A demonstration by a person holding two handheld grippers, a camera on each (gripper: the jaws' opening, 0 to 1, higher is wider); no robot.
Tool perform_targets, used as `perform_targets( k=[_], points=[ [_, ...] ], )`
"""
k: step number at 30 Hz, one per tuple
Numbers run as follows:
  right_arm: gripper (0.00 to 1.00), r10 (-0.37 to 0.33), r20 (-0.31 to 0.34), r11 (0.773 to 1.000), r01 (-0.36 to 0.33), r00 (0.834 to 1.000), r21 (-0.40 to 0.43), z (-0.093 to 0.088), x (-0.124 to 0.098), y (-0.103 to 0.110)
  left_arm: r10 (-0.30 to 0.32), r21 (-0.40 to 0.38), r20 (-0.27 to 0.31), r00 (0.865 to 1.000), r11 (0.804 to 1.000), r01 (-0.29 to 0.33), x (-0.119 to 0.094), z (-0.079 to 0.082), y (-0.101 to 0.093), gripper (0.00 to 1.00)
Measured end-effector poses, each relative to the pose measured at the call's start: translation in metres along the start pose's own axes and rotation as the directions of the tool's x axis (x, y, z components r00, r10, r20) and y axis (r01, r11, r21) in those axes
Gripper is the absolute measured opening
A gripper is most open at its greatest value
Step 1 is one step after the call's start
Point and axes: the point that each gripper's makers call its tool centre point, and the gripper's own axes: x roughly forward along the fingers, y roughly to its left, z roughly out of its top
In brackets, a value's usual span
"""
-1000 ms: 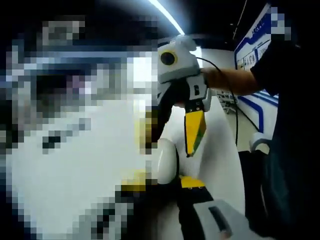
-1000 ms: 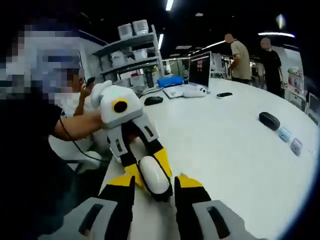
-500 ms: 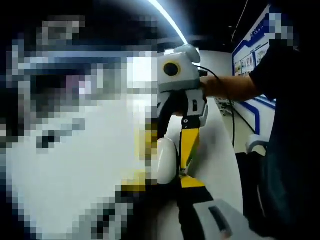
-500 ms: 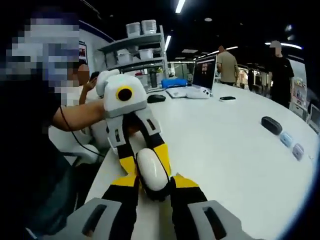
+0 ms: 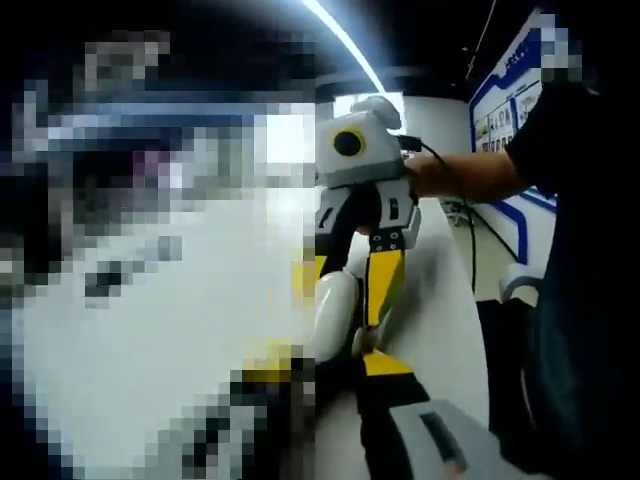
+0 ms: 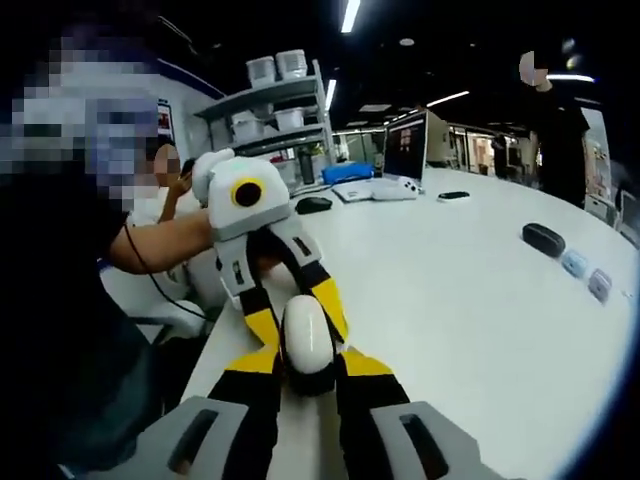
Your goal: Pick up the earbuds from the table and place the earbuds into the earbud case
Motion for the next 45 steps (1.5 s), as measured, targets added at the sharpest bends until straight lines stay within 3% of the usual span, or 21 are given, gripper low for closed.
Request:
perform_targets(
  k=[8, 14, 22, 29, 34, 38, 45],
  points=[
    [0.2, -0.007, 0.033, 0.996, 0.004, 0.999, 0.087, 0.002, -0.007, 0.004, 0.056, 0.092, -0.005, 0.998, 0.994, -0.055, -0.004, 0.006, -0.003, 0.28],
    [0.2, -0.015, 0.087, 0.975, -0.004, 0.996, 0.223, 0.005, -0.015, 0.003, 0.093, 0.139, 0.007, 0.996, 0.986, -0.093, -0.004, 0.012, -0.003, 0.3],
    [0.2, -0.053, 0.192, 0.894, -0.039, 0.98, 0.446, 0.012, -0.035, -0.004, 0.159, 0.22, 0.049, 0.986, 0.961, -0.166, -0.001, 0.032, 0.0, 0.32],
    [0.19, -0.1, 0.273, 0.834, -0.069, 0.957, 0.548, 0.022, -0.06, -0.017, 0.177, 0.224, 0.079, 0.981, 0.956, -0.191, 0.01, 0.048, 0.008, 0.29],
    [0.19, -0.162, 0.274, 0.799, -0.036, 0.948, 0.6, 0.022, -0.085, -0.042, 0.162, 0.195, 0.088, 0.983, 0.965, -0.177, 0.021, 0.051, 0.008, 0.29],
    [0.19, -0.231, 0.254, 0.767, 0.015, 0.939, 0.641, 0.019, -0.105, -0.074, 0.168, 0.179, 0.082, 0.982, 0.967, -0.181, 0.026, 0.051, 0.01, 0.32],
    [0.19, -0.351, 0.209, 0.66, 0.083, 0.913, 0.746, 0.018, -0.141, -0.156, 0.222, 0.081, 0.088, 0.971, 0.97, -0.229, 0.015, 0.048, 0.023, 0.37]
  ],
)
